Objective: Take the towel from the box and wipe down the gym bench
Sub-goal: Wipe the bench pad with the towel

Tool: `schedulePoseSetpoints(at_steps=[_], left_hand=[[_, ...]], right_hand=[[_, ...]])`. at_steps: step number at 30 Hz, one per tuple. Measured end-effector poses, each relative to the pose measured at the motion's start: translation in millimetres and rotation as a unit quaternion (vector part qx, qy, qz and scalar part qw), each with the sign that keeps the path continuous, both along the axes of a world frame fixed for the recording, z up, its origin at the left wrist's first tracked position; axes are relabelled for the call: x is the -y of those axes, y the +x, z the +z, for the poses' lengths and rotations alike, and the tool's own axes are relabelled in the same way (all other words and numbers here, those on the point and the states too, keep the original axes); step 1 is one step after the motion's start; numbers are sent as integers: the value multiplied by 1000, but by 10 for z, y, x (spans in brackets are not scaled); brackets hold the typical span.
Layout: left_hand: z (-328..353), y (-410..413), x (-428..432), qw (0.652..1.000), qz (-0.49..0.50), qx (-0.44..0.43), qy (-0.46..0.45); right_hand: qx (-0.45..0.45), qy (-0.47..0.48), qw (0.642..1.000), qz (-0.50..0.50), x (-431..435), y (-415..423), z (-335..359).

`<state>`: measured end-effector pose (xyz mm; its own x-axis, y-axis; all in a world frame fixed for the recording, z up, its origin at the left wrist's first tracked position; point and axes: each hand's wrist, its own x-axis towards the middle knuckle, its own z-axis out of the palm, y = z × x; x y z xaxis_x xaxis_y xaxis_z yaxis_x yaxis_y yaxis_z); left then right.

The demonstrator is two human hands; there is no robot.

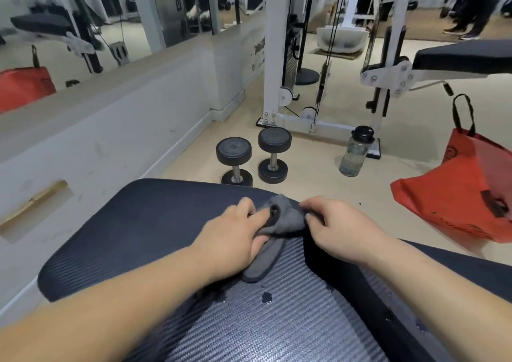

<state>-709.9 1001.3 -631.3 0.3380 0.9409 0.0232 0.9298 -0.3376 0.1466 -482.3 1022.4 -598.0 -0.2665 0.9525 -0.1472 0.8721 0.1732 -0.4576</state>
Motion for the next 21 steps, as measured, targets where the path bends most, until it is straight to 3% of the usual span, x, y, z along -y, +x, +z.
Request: schedulePoseSetpoints(at_steps=[2, 5, 6, 10, 12, 15, 17, 19, 21], left_hand=[[6, -132, -154, 1000, 17, -19, -18], [-24, -67, -186, 980, 198, -21, 19], [-44, 45, -100, 978, 207, -29, 26], [-7, 255, 347, 1000, -8, -3, -8], [8, 86, 224, 1000, -22, -17, 0], [-63, -56, -94, 981, 192, -4, 23], [-96, 89, -85, 967, 252, 0, 39], [-89, 286, 146, 984, 175, -4, 34], [-11, 336, 439, 999, 36, 7, 3]], right_hand=[[60, -6, 998, -2, 80, 78, 65], [76, -13, 997, -7, 226, 190, 24], [81, -14, 997, -5, 262, 227, -11], [94, -18, 995, 16, 196, 354, -64], [80, -22, 996, 16, 158, 394, -54], [97, -9, 994, 44, 172, 401, -84], [100, -6, 994, 40, 179, 384, -112], [113, -2, 993, 38, 163, 336, -119], [123, 11, 992, 35, 158, 301, -142]])
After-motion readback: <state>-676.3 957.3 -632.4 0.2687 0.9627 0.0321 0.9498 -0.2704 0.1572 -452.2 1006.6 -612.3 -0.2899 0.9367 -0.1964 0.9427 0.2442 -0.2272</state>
